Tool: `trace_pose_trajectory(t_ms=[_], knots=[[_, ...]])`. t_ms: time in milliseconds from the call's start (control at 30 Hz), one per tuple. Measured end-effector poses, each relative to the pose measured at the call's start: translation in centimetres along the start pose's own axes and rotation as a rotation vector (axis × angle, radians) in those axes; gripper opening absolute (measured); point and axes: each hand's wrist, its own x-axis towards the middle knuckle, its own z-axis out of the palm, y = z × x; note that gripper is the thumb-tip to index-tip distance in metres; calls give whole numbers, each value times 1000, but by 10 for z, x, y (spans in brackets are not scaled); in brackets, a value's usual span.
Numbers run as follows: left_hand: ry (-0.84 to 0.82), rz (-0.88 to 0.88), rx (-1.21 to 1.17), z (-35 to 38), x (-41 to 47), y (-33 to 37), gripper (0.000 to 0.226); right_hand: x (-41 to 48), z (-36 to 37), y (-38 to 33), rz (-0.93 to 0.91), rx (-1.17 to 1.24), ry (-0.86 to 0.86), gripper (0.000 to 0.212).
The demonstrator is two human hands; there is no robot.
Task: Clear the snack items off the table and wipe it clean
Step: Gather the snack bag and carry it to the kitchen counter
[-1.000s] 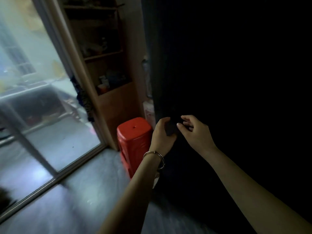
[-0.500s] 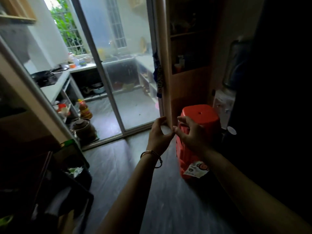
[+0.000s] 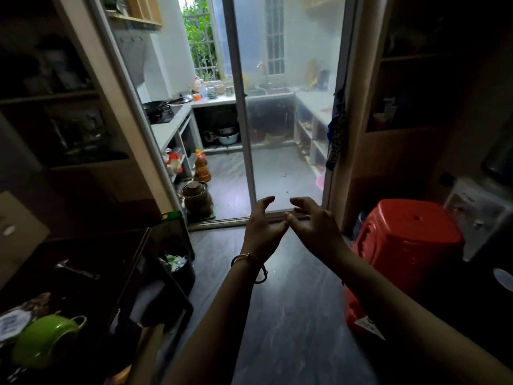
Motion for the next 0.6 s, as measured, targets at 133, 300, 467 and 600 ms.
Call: trace_pose_trajectory(t_ms=[133,300,467,600], knots=[[58,-45,55,-30,10,-24,57,25,41,-9,-46,71,-65,40],[151,-155,68,-58,20,-53,57,50,82,-10,-107,116,-159,39],[292,-281,45,-75,33,-71,58,83,117,-8,-180,157,-285,40],[414,-365,69,-90,40,-76,57,108,145,-11,-244,200,-427,37]])
